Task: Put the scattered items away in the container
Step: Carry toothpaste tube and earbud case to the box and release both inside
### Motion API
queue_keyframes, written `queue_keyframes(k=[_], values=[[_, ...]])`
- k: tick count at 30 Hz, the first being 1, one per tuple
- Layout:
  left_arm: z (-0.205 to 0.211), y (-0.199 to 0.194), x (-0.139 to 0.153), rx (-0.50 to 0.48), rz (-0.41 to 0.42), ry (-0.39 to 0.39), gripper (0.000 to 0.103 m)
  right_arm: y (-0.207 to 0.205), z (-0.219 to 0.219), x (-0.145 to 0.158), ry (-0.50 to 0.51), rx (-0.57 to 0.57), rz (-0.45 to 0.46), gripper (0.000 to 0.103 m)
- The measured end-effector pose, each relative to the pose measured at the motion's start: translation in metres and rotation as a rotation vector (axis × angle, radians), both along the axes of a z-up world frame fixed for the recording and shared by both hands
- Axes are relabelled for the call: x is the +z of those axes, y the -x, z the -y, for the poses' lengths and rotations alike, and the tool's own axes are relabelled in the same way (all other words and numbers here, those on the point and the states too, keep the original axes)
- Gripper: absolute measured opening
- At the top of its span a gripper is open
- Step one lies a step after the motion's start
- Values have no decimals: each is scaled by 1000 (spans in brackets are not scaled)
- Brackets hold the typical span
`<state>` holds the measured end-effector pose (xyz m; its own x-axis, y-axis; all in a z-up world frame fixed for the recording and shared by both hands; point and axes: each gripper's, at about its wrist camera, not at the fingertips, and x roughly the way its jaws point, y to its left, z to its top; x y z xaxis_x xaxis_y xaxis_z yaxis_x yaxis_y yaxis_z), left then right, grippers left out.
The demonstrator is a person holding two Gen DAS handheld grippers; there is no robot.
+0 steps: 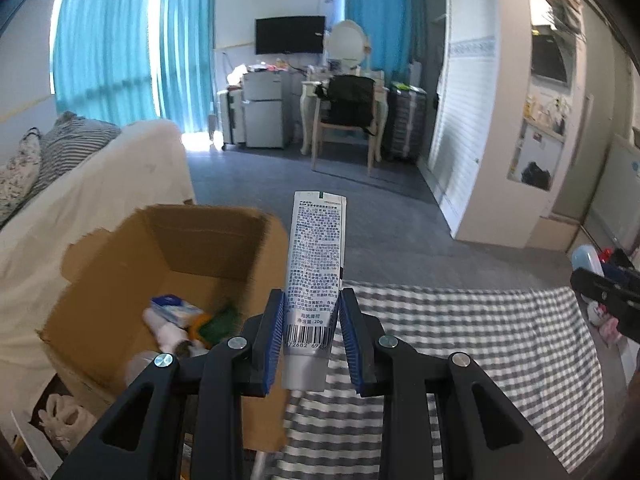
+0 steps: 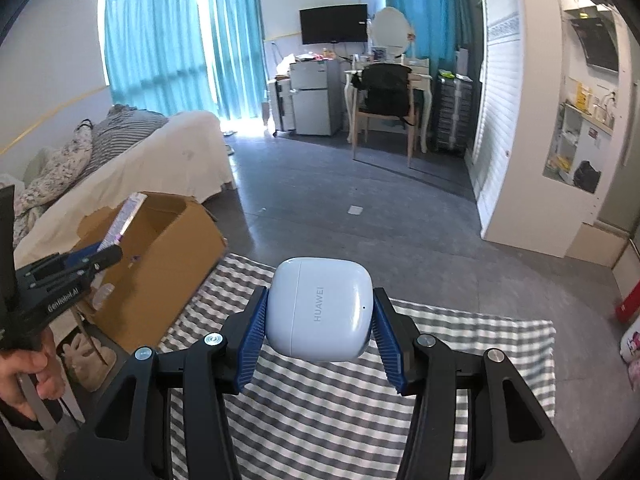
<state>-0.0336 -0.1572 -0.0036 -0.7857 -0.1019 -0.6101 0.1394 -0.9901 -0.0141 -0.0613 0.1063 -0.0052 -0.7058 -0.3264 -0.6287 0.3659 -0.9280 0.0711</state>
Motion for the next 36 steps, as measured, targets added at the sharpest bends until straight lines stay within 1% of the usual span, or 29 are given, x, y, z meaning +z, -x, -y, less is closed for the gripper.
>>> queue_keyframes(k=[9, 12, 15, 19, 23, 24, 26, 27, 28, 31, 32, 33, 34, 36], values=[[81, 4, 9, 166, -7, 43, 27, 8, 38, 9, 4, 64, -14, 50], [105, 8, 1, 211, 13, 45, 27, 11, 48, 9, 2, 80, -11, 50], [123, 15, -13, 238, 43, 36, 27, 16, 60, 6, -6, 93, -5, 50], [137, 20, -31, 247, 81, 22, 28, 22, 75, 4, -17, 104, 4, 50], [141, 22, -40, 252, 97, 16, 30, 29, 92, 1, -33, 123, 7, 50], [142, 22, -40, 253, 98, 16, 32, 30, 96, 0, -38, 129, 6, 50], [145, 22, -40, 258, 95, 17, 48, 32, 107, 0, -55, 142, -4, 50], [147, 21, -40, 263, 91, 18, 64, 33, 112, 1, -58, 150, -8, 50], [147, 20, -39, 270, 87, 20, 74, 35, 119, 2, -57, 161, -11, 50], [153, 15, -38, 290, 81, 31, 76, 38, 137, 3, -62, 193, -17, 50], [156, 15, -37, 293, 81, 31, 77, 38, 143, 3, -64, 204, -20, 50], [158, 13, -36, 297, 80, 31, 82, 39, 149, 3, -66, 214, -24, 50], [161, 11, -34, 301, 77, 33, 85, 40, 155, 4, -68, 228, -29, 50], [165, 8, -30, 310, 73, 36, 86, 42, 172, 7, -71, 262, -42, 50]])
